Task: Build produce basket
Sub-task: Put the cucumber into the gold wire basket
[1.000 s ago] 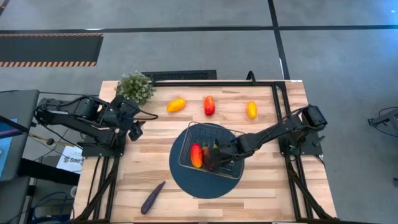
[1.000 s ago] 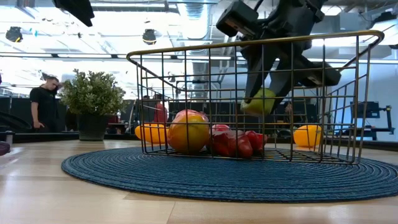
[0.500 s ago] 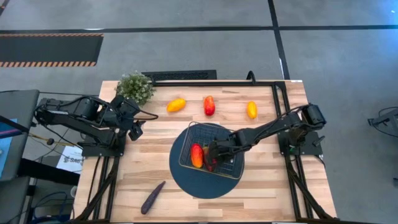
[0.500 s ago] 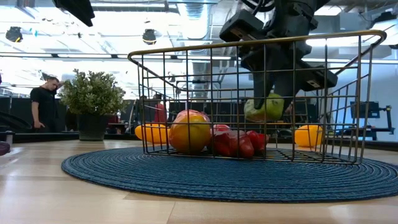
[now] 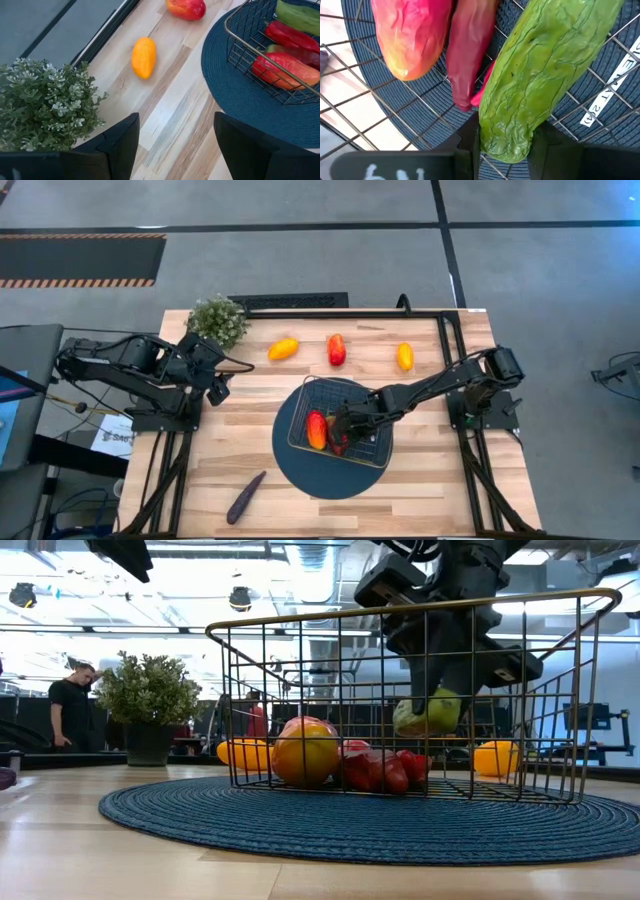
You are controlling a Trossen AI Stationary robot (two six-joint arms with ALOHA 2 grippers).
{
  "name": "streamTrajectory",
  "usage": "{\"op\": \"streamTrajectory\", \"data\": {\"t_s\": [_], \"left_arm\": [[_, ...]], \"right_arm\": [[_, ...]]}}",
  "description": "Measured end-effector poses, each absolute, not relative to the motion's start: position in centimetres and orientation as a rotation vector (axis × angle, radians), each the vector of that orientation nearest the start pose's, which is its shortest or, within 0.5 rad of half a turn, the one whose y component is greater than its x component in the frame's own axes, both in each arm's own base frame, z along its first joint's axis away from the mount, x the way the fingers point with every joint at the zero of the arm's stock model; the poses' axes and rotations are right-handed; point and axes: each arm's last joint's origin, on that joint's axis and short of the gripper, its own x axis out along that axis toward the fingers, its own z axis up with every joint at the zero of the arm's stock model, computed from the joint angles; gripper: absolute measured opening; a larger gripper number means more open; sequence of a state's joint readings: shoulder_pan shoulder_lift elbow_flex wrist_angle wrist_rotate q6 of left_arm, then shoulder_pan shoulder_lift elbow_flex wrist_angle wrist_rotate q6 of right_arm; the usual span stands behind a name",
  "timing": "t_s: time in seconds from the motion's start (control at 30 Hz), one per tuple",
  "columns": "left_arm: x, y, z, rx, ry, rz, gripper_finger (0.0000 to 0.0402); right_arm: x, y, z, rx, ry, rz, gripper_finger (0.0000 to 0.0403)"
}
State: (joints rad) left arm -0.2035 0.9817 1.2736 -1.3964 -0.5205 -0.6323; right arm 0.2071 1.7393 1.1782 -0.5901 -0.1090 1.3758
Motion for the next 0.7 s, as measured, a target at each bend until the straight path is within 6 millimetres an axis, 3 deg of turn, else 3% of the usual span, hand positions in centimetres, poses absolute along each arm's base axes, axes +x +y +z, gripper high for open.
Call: {"op": "streamTrajectory", "data": {"t_s": [0.3, 0.53, 0.7], "left_arm": [[13.26, -1.26, 36.81, -0.178, 0.892, 0.590, 0.0240], [13.26, -1.26, 36.80, -0.171, 0.893, 0.587, 0.0240], [13.26, -1.25, 36.80, -0.170, 0.893, 0.589, 0.0240]], "right_arm": [[33.47, 7.55, 19.63, 1.127, 1.181, -0.487, 0.0109], [33.45, 7.56, 19.62, 1.126, 1.186, -0.484, 0.0197], [33.44, 7.56, 19.62, 1.126, 1.186, -0.484, 0.0201]]}}
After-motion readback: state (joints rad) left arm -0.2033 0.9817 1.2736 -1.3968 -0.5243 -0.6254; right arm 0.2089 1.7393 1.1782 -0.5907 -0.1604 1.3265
